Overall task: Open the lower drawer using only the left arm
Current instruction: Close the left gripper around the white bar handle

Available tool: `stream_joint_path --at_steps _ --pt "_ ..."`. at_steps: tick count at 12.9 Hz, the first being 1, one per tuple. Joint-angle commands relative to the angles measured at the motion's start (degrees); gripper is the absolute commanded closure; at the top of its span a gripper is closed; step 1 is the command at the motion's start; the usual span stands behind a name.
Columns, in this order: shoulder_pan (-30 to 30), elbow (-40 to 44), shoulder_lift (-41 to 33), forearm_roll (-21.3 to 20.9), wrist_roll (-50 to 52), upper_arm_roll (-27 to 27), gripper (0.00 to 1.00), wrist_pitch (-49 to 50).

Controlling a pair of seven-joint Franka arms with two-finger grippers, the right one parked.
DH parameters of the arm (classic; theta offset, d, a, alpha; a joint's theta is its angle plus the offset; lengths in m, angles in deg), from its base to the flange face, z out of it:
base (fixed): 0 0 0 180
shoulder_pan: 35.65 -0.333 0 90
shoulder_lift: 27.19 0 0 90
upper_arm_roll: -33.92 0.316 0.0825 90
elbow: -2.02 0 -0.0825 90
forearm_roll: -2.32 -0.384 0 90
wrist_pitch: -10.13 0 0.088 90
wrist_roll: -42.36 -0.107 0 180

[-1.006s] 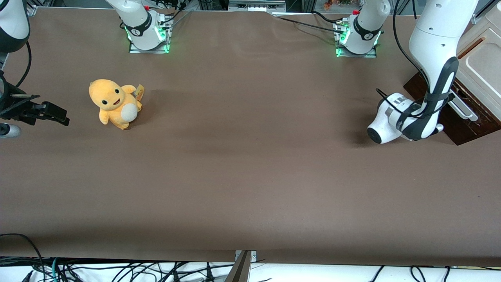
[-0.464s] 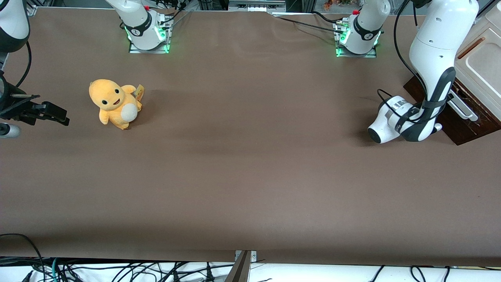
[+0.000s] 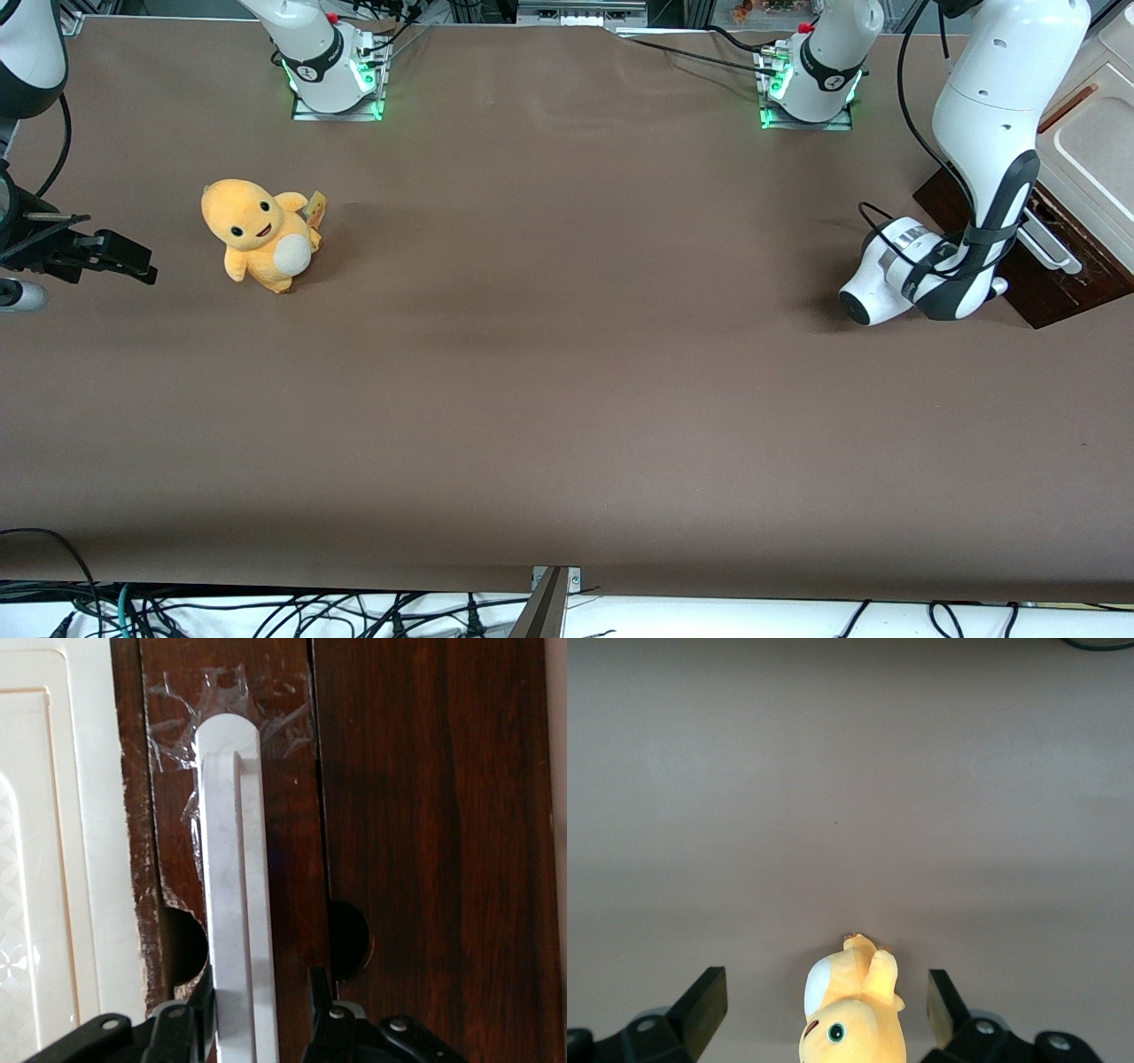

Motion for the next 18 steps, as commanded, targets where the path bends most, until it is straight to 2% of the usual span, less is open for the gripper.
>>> stream_joint_path --at_steps 1,4,6,7,8,18 --pt "-0.58 -0.03 -1.32 -1.70 -0.38 -0.32 0.59 0.07" --pt "-0.49 0.06 -1.41 -1.61 -0.38 -0.32 0.63 0.16" --pt "-0.49 0.15 -1.76 -1.35 -0.47 -0.32 0.70 0.25" --pt "-0.49 0.15 -2.02 -1.00 -1.08 -0.32 0.76 0.25" --pt "-0.49 0.15 -2.20 -0.74 -2.04 -0.41 0.86 0.33" --pt "0.04 0.41 -2.47 -0.64 -2.31 -0.58 0.87 0.42"
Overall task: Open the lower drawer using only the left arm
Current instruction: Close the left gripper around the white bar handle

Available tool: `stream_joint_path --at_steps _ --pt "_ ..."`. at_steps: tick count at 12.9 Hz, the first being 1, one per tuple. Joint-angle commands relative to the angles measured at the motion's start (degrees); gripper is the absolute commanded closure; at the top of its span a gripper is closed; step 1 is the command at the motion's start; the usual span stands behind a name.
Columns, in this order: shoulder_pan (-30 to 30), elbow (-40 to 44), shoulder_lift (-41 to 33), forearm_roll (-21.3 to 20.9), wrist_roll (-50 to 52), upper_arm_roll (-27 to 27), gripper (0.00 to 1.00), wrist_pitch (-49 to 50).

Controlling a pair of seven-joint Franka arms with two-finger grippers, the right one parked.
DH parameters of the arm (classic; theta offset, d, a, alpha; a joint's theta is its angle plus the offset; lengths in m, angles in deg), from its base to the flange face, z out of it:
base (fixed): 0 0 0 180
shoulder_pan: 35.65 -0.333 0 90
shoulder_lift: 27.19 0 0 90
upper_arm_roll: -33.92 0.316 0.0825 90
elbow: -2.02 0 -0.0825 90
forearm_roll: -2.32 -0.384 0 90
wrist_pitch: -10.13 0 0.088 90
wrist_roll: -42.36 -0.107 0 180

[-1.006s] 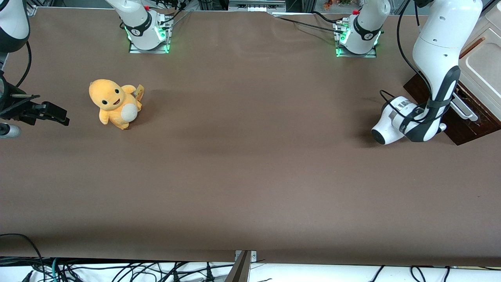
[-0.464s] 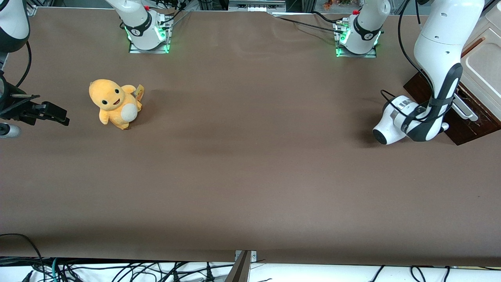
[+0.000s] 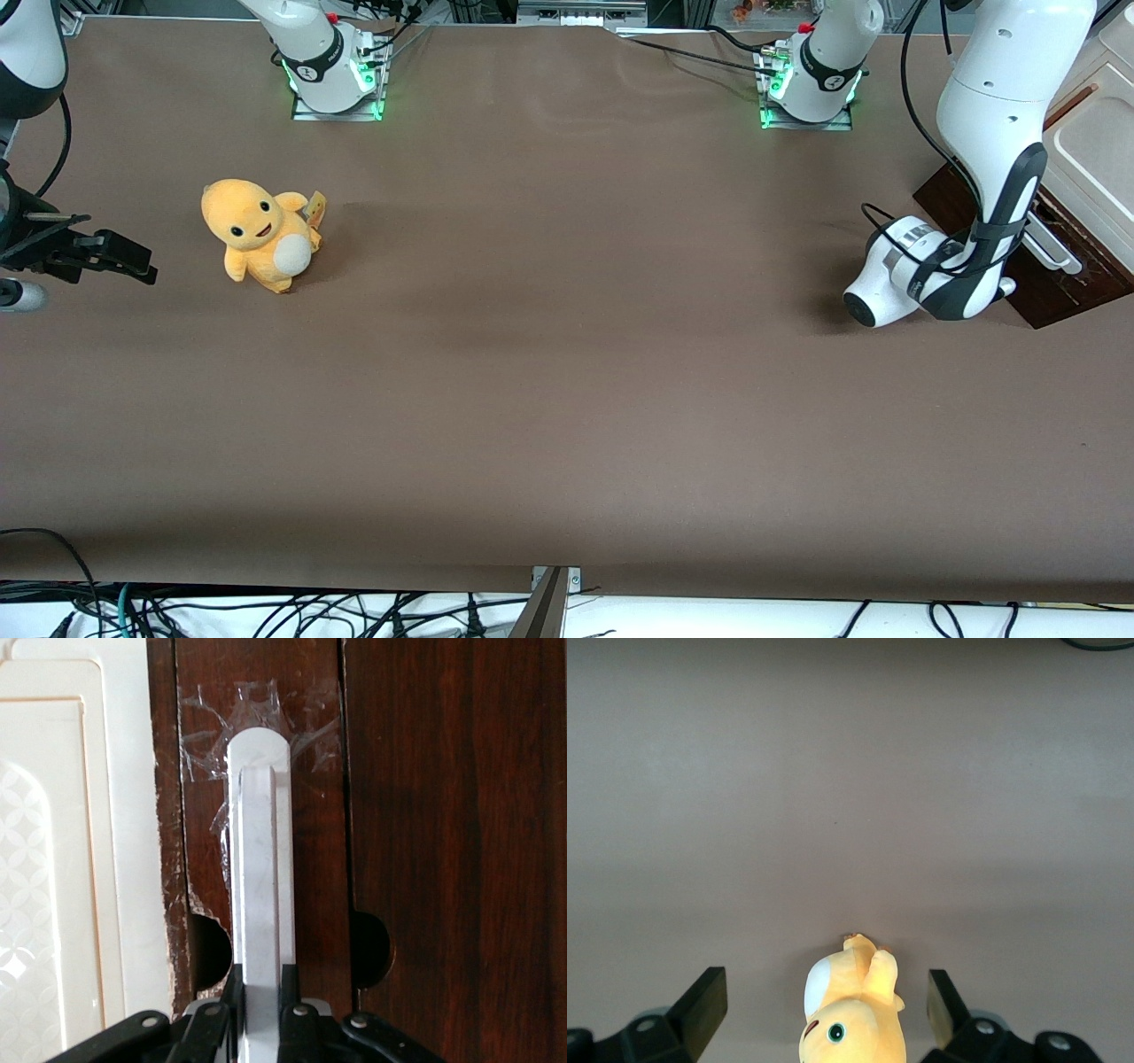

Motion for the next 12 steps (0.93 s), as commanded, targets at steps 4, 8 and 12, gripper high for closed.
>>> stream_joint_path --at_steps 4,8,12 --pt "0.92 1.00 -1.16 1.62 -2.30 -0.84 0.87 0.32" --pt "1.71 1.52 -1.16 1.89 -2.65 -1.19 0.88 1.20" --pt "2.42 3.19 -0.81 2.15 -3.97 -1.37 0.88 1.55"
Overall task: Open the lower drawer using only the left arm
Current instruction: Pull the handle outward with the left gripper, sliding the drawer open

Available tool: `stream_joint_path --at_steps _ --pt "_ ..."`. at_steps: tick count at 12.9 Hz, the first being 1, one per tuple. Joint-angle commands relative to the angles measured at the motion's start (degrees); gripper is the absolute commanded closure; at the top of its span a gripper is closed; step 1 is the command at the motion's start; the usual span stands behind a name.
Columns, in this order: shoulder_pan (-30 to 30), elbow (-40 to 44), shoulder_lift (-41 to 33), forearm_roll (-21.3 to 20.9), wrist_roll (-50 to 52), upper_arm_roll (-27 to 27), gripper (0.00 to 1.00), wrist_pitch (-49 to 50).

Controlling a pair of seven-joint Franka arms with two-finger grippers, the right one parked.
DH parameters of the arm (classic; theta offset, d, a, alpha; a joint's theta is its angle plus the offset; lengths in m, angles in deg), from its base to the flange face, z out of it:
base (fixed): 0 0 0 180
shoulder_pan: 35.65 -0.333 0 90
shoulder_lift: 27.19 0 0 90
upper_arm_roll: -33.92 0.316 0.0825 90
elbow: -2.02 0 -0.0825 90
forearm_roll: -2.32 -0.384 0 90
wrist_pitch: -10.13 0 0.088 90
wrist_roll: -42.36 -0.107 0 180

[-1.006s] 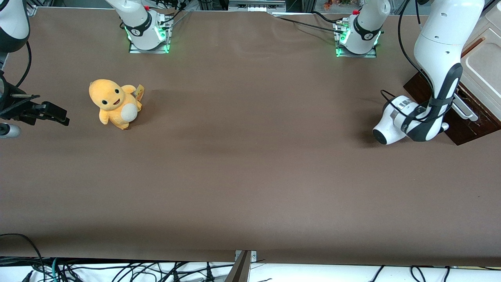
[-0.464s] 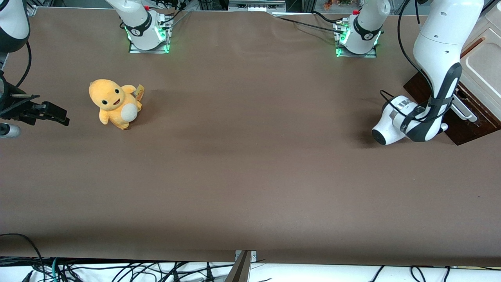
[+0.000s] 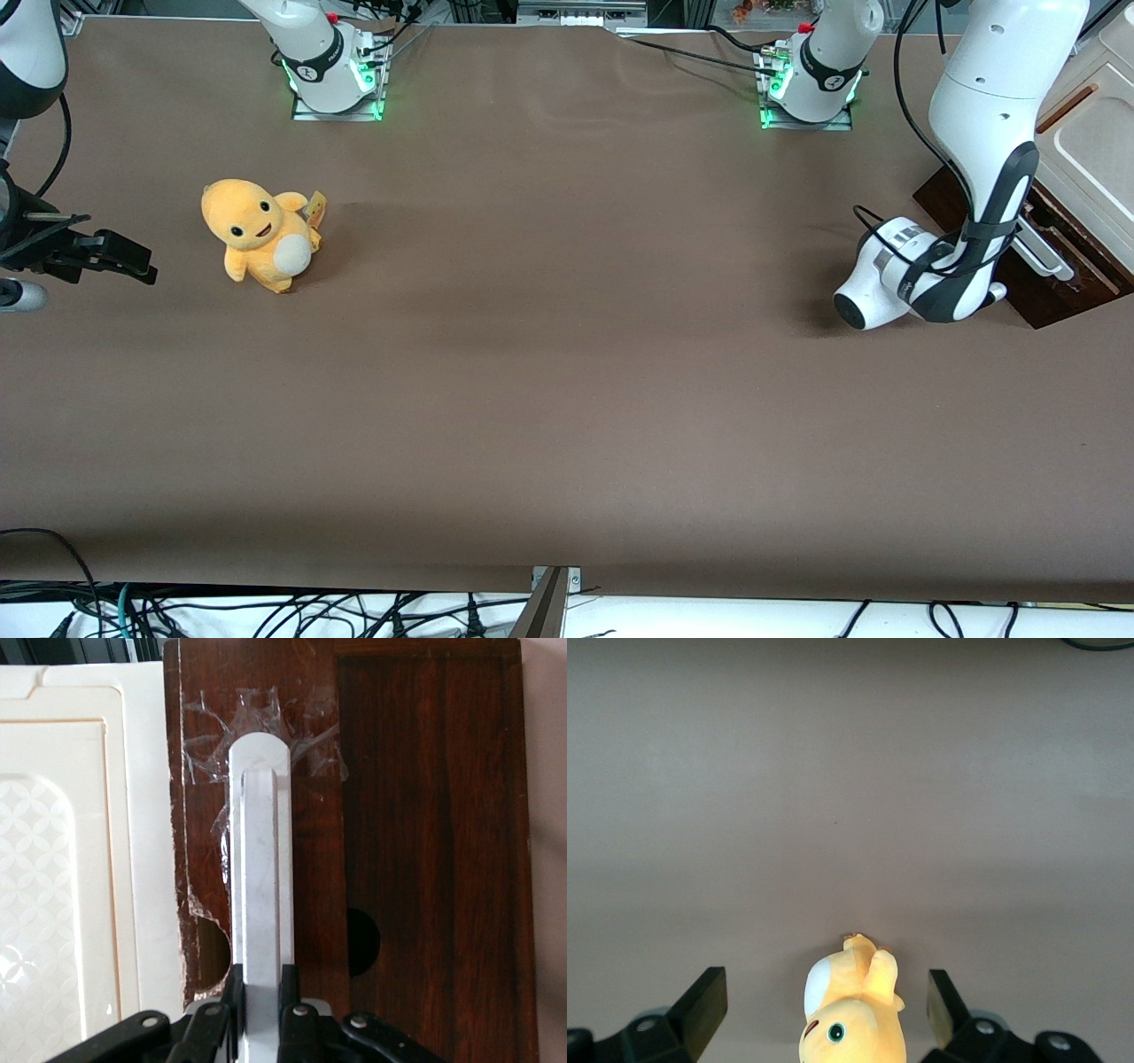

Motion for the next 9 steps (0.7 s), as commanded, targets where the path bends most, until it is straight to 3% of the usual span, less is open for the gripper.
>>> stream_joint_path --at_steps 1,9 --pt "1.90 2.11 -0.66 2.12 -3.35 -0.17 0.88 1.34" --pt "5.77 4.92 0.13 5.65 -4.58 -0.17 0.88 3.80"
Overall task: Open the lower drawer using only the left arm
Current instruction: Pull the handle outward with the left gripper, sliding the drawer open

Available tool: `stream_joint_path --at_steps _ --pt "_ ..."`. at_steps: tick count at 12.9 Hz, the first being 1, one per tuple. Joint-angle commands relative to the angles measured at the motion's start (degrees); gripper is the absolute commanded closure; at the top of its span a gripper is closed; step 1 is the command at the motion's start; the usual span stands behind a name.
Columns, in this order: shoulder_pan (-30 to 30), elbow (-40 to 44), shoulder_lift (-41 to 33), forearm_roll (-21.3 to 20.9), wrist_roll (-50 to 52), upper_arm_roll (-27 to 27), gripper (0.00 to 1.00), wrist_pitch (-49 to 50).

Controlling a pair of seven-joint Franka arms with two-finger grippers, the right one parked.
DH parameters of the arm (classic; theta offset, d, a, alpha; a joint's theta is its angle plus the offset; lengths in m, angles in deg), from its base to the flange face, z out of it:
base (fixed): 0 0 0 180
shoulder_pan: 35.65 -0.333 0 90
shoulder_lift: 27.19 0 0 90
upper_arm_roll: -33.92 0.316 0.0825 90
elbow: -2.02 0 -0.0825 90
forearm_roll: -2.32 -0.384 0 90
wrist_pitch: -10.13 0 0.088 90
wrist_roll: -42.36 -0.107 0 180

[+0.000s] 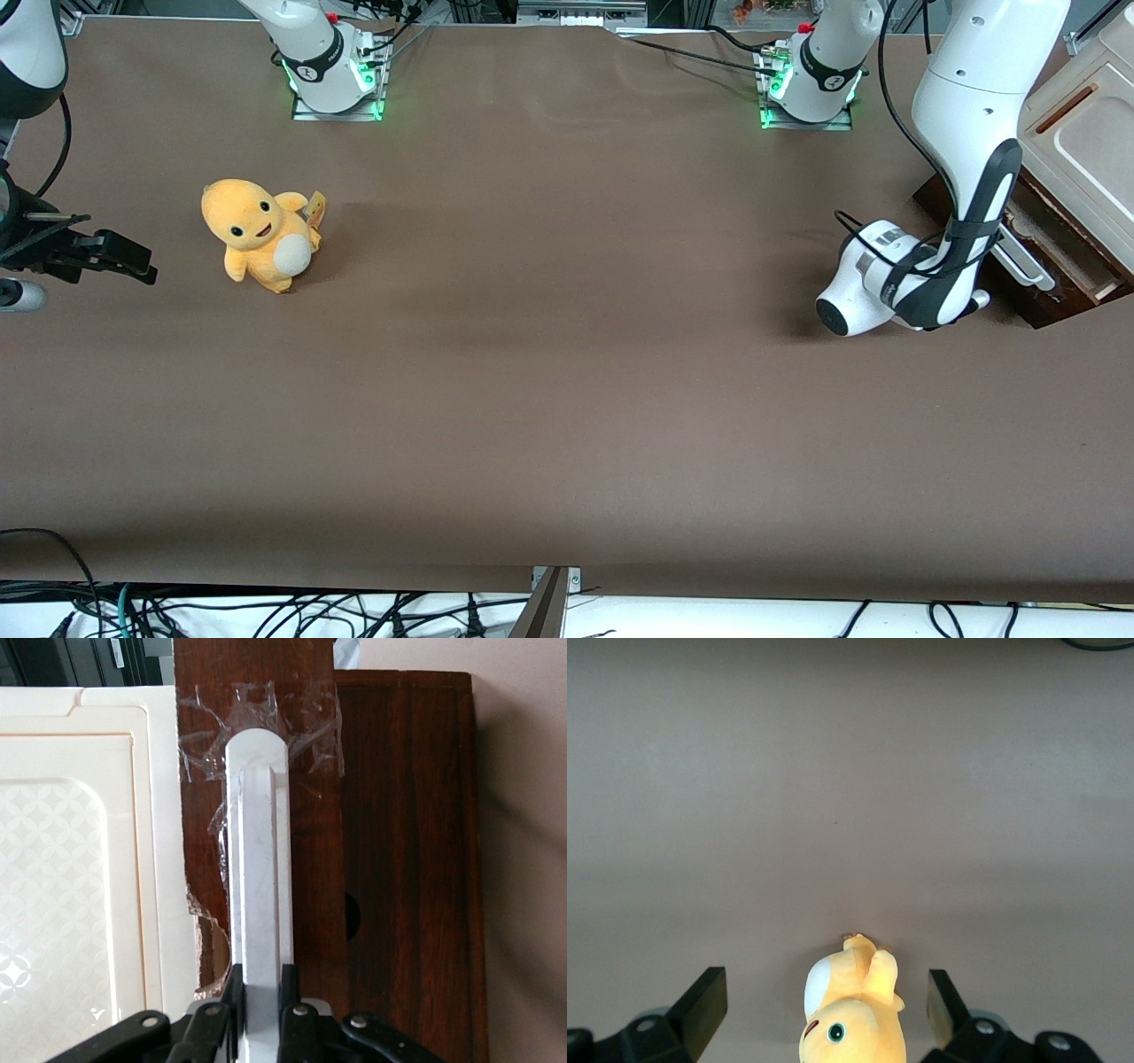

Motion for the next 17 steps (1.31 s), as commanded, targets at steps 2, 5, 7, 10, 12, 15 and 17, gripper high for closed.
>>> stream_joint_path --at_steps 2,5,7,10,12,15,17 --pt "1.76 2.18 0.14 2.41 -3.55 0.17 0.88 2.53" --pt "2.89 2.88 0.14 3.20 -4.25 0.17 0.88 2.53" --pt "3.60 3.75 0.32 3.99 -4.78 0.08 0.89 2.97" --pt "3.95 4.64 0.40 4.69 -5.05 0.08 0.89 4.03" --pt "4.74 4.72 0.76 5.48 -4.96 0.08 0.90 4.11" --pt "4.92 4.73 0.93 5.57 -4.96 0.08 0.91 4.11" --pt "5.88 4.90 1.11 6.36 -4.87 0.08 0.91 4.11"
